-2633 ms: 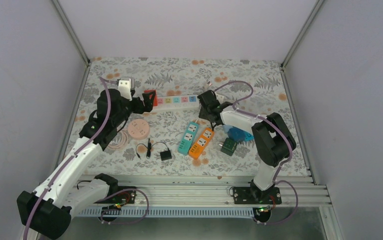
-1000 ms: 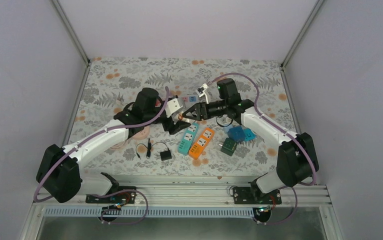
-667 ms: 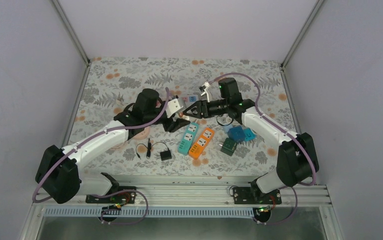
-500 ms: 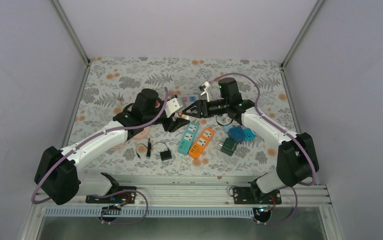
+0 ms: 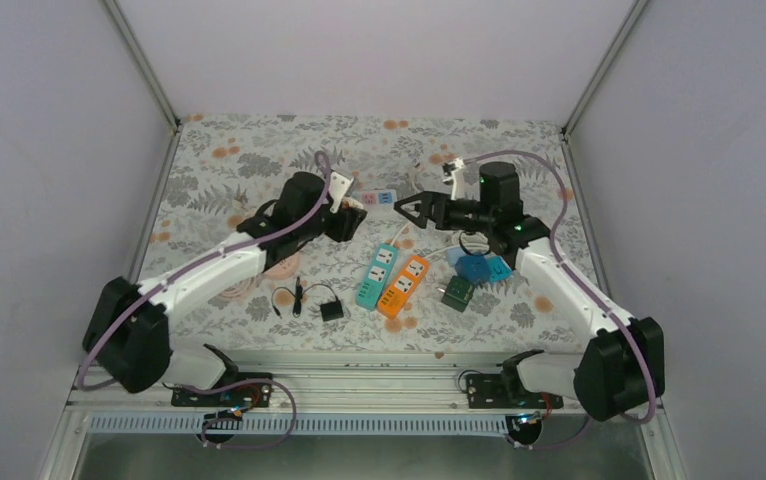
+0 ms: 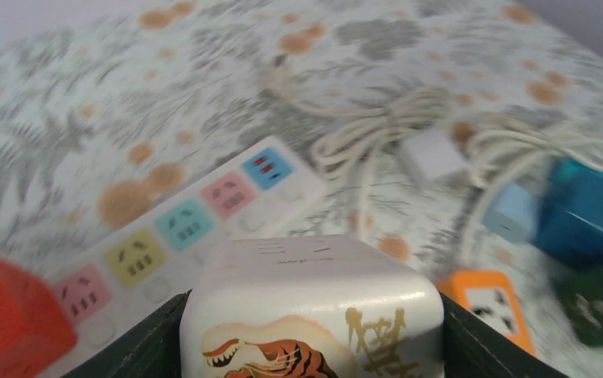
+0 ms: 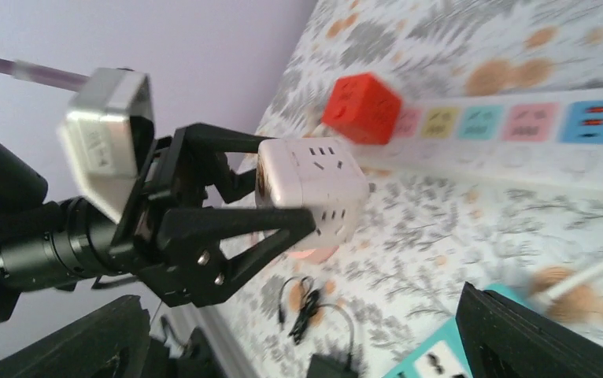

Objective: Insert the plug

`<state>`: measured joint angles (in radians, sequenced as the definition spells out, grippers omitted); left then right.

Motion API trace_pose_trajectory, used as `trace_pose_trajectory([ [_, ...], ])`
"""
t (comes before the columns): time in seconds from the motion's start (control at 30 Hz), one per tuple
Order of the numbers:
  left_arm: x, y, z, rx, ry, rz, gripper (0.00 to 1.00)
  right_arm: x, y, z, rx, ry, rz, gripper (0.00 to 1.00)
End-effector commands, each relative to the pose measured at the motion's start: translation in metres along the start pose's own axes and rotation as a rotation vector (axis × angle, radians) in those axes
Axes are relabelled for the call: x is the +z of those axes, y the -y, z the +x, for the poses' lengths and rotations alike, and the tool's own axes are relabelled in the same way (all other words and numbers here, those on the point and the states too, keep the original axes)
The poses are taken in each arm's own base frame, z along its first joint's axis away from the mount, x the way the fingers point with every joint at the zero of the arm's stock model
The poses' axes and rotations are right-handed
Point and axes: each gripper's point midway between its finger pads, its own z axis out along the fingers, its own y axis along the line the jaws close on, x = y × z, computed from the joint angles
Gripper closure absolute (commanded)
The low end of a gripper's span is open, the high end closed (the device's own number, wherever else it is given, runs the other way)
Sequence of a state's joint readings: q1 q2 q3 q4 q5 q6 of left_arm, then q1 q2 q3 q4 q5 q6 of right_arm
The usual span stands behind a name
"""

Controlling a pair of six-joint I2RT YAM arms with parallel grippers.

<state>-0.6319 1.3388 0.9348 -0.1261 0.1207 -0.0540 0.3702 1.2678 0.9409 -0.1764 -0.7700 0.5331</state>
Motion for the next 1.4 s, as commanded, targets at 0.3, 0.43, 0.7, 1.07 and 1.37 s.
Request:
trace_pose_trajectory([
  [0.3,0.056,-0.079,-0.001,-0.354,-0.157,-0.437,0.54,-0.034,0.057,-0.017,0.066,0.191,0.269,0.0],
  [0.43,0.067,-0.092,0.004,-0.389,-0.234,-0.494,0.54,-0.038,0.071,-0.018,0.074,0.225,0.336,0.0],
  [0.7,0.079,-0.109,0.022,-0.432,-0.322,-0.529,0.52,-0.039,0.086,-0.016,0.091,0.232,0.396,0.0],
  [1.07,0.097,-0.123,0.019,-0.465,-0.328,-0.48,0.52,-0.035,0.094,-0.015,0.115,0.222,0.405,0.0],
  [1.37,0.107,-0.128,0.022,-0.491,-0.338,-0.463,0.52,-0.035,0.095,-0.016,0.113,0.221,0.417,0.0],
])
